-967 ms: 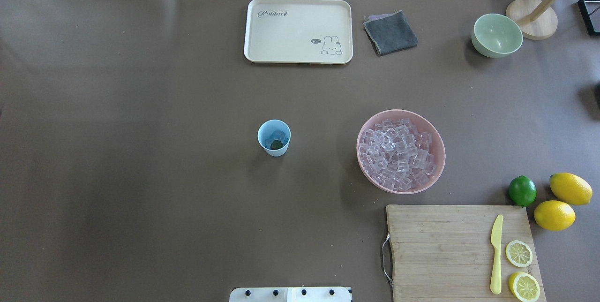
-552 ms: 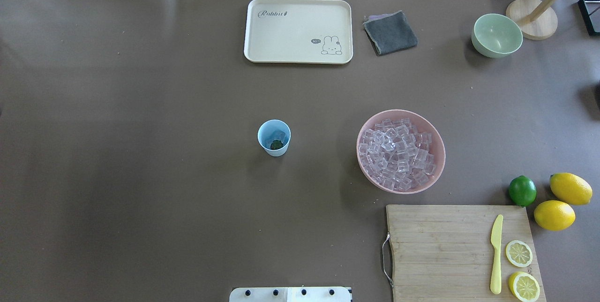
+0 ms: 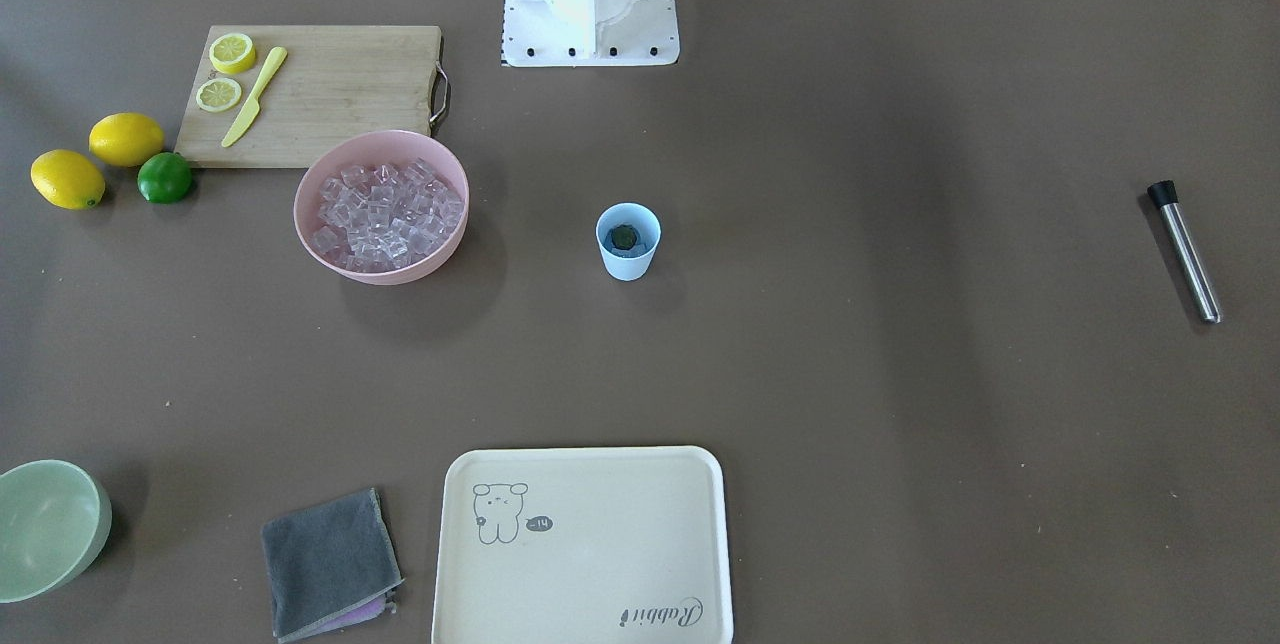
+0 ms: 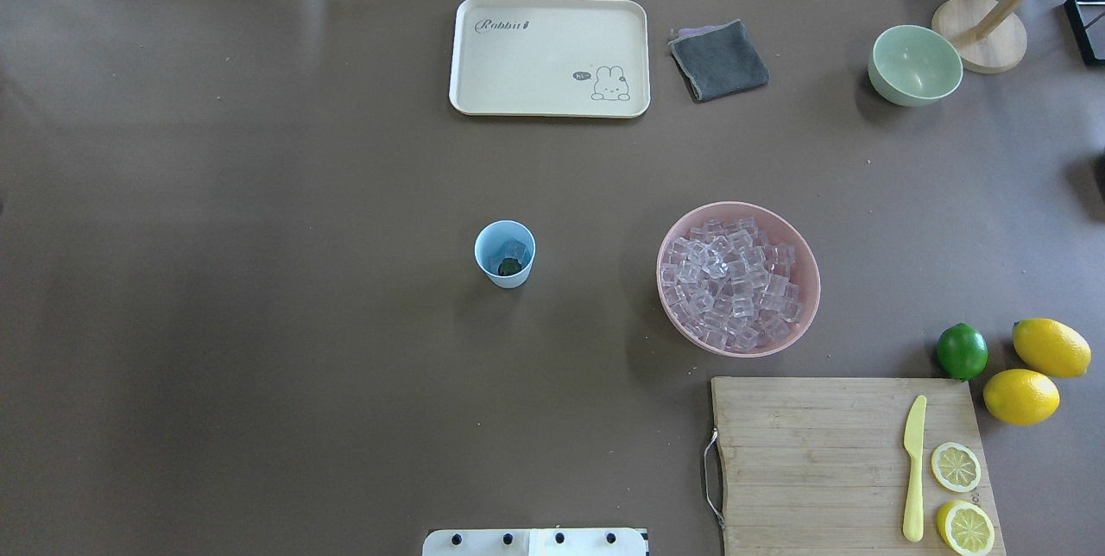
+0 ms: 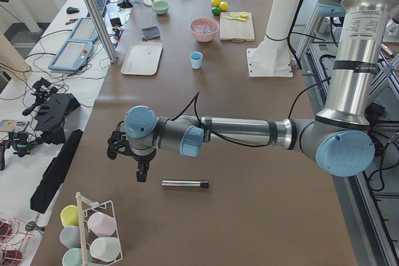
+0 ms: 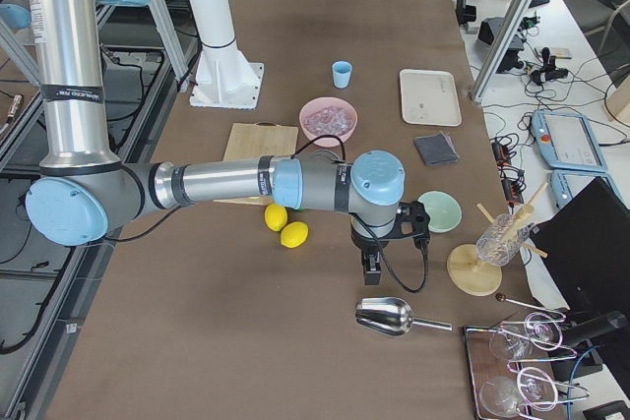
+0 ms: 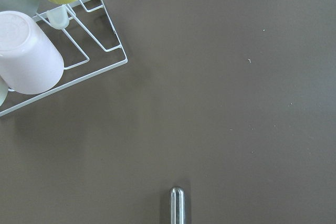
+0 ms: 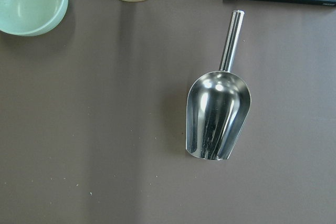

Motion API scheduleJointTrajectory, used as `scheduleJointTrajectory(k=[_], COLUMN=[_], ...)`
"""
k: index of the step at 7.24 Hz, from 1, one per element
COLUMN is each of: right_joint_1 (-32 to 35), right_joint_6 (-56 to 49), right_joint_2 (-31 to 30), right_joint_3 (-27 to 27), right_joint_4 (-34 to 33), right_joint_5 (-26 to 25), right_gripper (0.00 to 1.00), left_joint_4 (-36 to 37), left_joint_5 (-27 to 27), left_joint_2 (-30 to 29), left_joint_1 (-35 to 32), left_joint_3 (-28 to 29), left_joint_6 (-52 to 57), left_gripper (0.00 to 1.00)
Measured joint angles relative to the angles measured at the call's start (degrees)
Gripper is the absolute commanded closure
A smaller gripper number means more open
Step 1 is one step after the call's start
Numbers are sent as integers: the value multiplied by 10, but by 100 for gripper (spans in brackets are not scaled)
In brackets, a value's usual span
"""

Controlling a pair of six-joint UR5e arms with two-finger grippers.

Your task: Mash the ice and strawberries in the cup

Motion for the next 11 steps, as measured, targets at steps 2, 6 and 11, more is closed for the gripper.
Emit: scheduleJointTrajectory(k=[2,6,11], right_joint_1=[-2,-16,-36], right_joint_6=[0,10,16], right_joint_2=[5,21,22], right_joint_3=[-9,-32,-40], right_joint_4=[1,4,6], right_joint_5=[-1,-1,-2], right_gripper=[0,0,0], left_joint_4=[0,0,0], left_joint_5=[0,0,-1], left_joint_2=[0,0,0], left_joint_1=[0,0,0], left_joint_3=[1,2,1], left_joint_6=[0,0,0], left_gripper=[1,1,1])
